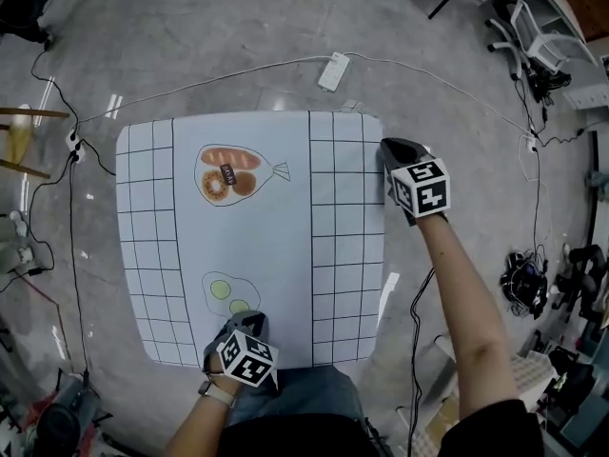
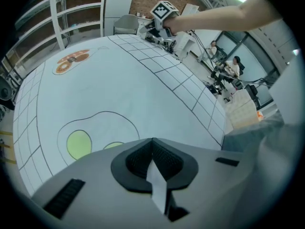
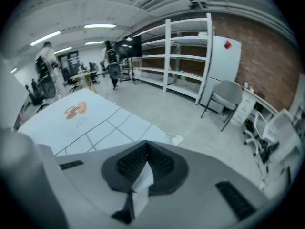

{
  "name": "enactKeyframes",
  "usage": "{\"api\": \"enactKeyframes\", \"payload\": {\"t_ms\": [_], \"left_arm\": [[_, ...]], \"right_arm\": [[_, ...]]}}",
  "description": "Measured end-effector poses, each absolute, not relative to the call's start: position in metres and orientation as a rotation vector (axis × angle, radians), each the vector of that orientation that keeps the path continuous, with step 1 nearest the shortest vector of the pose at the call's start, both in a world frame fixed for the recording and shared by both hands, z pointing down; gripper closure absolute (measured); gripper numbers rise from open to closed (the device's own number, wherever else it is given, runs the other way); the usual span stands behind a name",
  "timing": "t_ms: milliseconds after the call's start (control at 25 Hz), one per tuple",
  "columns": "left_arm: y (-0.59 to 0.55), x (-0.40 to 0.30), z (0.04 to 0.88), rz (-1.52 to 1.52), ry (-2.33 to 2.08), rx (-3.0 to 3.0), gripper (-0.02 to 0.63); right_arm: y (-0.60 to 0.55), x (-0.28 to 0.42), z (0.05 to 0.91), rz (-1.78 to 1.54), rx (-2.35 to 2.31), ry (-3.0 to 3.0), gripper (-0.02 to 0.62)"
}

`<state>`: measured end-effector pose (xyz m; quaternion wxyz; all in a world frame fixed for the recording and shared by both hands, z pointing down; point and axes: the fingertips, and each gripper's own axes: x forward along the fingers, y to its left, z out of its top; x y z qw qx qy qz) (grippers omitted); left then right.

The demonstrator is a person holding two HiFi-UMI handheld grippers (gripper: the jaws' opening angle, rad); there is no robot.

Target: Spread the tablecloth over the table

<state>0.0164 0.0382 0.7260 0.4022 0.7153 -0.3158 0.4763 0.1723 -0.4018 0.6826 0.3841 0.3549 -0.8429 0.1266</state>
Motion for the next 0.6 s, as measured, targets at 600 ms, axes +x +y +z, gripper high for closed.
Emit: {"api": "enactKeyframes", "payload": {"t_ms": [600], "left_arm": [[0.050, 0.041, 0.724, 1.151, -0.729, 1.870, 0.594]], "right_arm": [[-0.361, 0.097, 0.712, 0.055, 0.575, -2.053, 0.586]]}}
